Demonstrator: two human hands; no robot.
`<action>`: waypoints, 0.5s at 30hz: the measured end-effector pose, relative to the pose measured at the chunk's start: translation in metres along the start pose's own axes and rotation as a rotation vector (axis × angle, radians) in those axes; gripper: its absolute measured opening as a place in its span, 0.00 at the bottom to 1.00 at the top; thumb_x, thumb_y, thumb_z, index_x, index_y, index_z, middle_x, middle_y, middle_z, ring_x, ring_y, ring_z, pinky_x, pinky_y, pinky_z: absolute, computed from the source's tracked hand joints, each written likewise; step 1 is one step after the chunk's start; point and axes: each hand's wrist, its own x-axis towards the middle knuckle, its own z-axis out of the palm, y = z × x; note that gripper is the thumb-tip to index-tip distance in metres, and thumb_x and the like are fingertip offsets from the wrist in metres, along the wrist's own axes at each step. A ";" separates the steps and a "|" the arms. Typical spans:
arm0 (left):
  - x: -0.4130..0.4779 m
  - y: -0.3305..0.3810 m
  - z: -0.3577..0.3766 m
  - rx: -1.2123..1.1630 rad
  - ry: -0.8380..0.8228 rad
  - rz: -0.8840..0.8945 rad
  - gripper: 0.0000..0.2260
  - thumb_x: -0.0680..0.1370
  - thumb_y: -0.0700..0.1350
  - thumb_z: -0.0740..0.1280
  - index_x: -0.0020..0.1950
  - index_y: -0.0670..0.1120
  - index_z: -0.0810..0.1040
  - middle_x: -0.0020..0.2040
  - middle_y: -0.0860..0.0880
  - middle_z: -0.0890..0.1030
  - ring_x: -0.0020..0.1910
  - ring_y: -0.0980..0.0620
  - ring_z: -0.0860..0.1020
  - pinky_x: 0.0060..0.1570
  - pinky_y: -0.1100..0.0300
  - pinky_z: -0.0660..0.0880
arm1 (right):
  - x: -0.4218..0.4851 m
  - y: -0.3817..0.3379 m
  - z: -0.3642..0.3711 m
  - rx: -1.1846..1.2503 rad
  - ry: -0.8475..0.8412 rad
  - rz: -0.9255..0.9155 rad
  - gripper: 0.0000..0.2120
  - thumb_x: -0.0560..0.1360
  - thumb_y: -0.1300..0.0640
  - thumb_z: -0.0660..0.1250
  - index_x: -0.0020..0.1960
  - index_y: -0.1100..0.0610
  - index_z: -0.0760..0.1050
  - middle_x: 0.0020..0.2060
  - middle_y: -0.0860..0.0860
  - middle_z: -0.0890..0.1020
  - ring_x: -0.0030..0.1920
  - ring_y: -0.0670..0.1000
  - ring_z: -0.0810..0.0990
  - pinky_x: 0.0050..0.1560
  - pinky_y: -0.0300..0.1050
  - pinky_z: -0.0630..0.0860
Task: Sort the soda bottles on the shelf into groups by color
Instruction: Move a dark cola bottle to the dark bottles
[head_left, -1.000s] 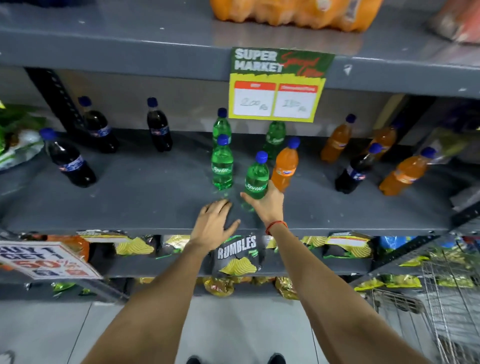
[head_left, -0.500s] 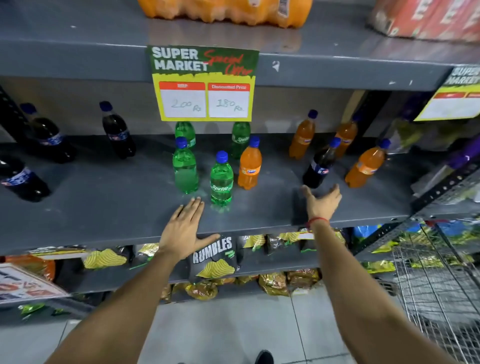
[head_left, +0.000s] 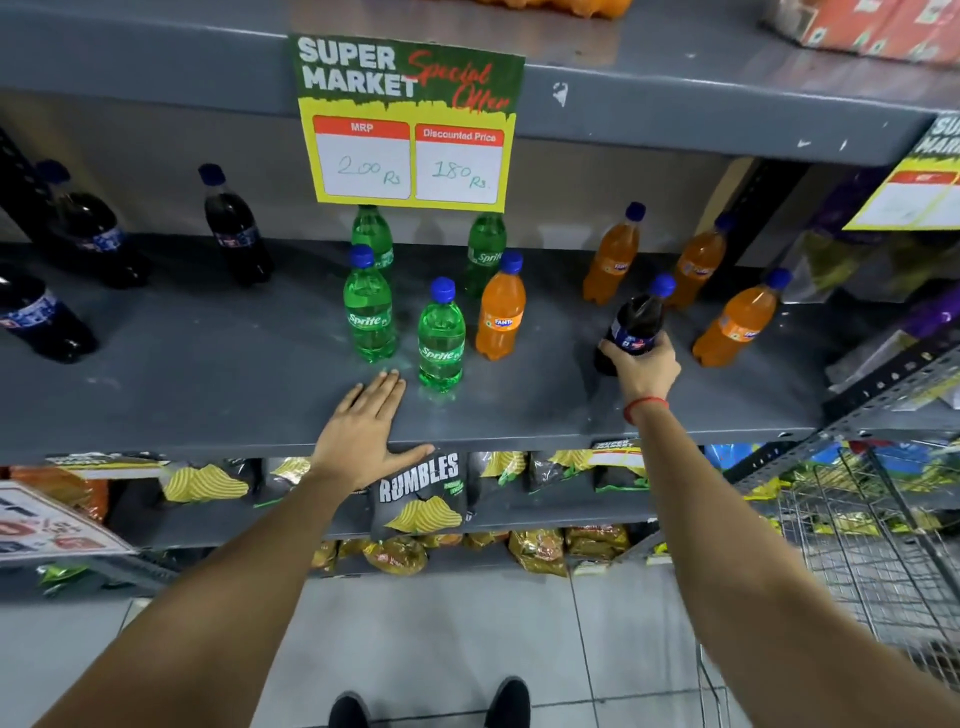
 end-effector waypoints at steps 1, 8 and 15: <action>0.000 -0.001 0.000 0.002 -0.002 -0.002 0.47 0.70 0.74 0.44 0.72 0.37 0.60 0.73 0.41 0.62 0.72 0.46 0.60 0.69 0.48 0.57 | -0.013 0.001 0.001 0.010 -0.004 -0.028 0.19 0.62 0.55 0.77 0.49 0.60 0.75 0.49 0.59 0.83 0.51 0.58 0.80 0.51 0.45 0.73; -0.005 -0.009 -0.005 -0.053 -0.009 0.032 0.44 0.72 0.72 0.43 0.72 0.38 0.60 0.73 0.41 0.62 0.72 0.47 0.60 0.69 0.49 0.56 | -0.123 -0.013 0.027 0.107 -0.192 -0.220 0.17 0.61 0.56 0.79 0.44 0.56 0.74 0.36 0.50 0.80 0.35 0.44 0.77 0.35 0.23 0.70; -0.055 -0.087 -0.014 -0.056 0.015 -0.083 0.40 0.74 0.69 0.49 0.70 0.37 0.64 0.71 0.40 0.67 0.70 0.45 0.64 0.68 0.50 0.59 | -0.196 -0.063 0.112 0.081 -0.475 -0.347 0.21 0.60 0.51 0.79 0.47 0.57 0.76 0.40 0.52 0.84 0.42 0.47 0.81 0.44 0.34 0.76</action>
